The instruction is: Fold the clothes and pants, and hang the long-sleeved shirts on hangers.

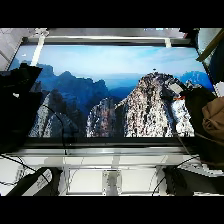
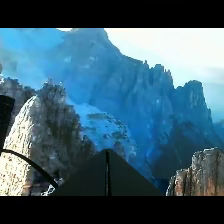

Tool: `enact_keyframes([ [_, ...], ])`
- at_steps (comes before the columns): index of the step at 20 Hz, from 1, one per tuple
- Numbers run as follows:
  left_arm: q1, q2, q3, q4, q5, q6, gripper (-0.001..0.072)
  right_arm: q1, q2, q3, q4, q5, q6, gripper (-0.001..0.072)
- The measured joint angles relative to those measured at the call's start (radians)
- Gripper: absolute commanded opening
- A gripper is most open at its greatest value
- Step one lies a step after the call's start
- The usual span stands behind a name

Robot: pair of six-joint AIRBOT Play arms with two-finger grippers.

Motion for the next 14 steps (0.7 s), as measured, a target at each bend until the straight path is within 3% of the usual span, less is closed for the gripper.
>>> enact_keyframes([
  [1,0.000,0.000,0.000,0.000,0.000,0.000,0.0008,-0.012,0.003,-0.039,-0.012,-0.001,-0.004,0.0530],
  [6,0.000,0.000,0.000,0.000,0.000,0.000,0.0009,-0.037,0.011,0.005,0.014,0.063,0.047,0.0531],
  [7,0.000,0.000,0.000,0.000,0.000,0.000,0.0009,-0.039,0.013,0.056,0.065,0.076,0.061,0.0481],
  [8,0.000,0.000,0.000,0.000,0.000,0.000,0.0010,-0.037,0.017,0.105,0.132,0.086,0.071,0.0347],
  [9,0.000,0.000,0.000,-0.001,0.000,0.000,0.0010,-0.028,0.024,0.149,0.206,0.091,0.077,0.0117],
  [10,0.000,0.000,0.000,-0.001,-0.001,0.000,0.0009,-0.010,0.035,0.187,0.288,0.093,0.085,0.0043],
  [14,0.000,0.000,0.000,0.000,-0.050,0.000,0.0009,0.176,0.107,0.258,0.586,0.093,0.078,0.0038],
])
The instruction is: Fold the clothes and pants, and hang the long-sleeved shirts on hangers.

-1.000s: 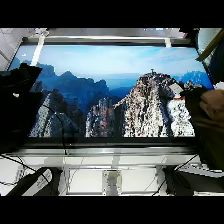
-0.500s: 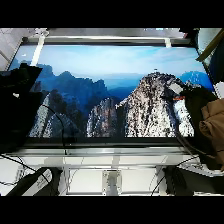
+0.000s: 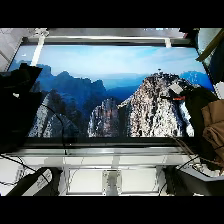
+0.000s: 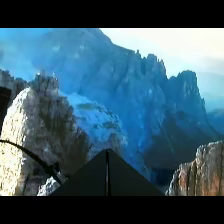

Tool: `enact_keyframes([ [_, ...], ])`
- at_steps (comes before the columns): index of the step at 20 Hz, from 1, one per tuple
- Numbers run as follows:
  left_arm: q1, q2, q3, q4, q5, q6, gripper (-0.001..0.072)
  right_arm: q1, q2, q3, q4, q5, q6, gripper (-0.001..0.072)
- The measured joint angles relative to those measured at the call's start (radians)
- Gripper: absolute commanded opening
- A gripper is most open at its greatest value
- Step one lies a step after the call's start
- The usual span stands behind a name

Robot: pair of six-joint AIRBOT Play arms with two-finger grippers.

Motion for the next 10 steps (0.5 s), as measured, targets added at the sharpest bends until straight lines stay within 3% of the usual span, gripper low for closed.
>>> enact_keyframes([
  [5,0.000,0.000,0.000,0.000,-0.046,0.000,0.0010,0.373,0.076,0.022,0.102,-0.013,-0.066,0.0038],
  [10,0.000,0.000,0.000,0.000,-0.059,0.000,0.0010,0.657,0.094,0.026,0.003,-0.006,-0.092,0.0038],
])
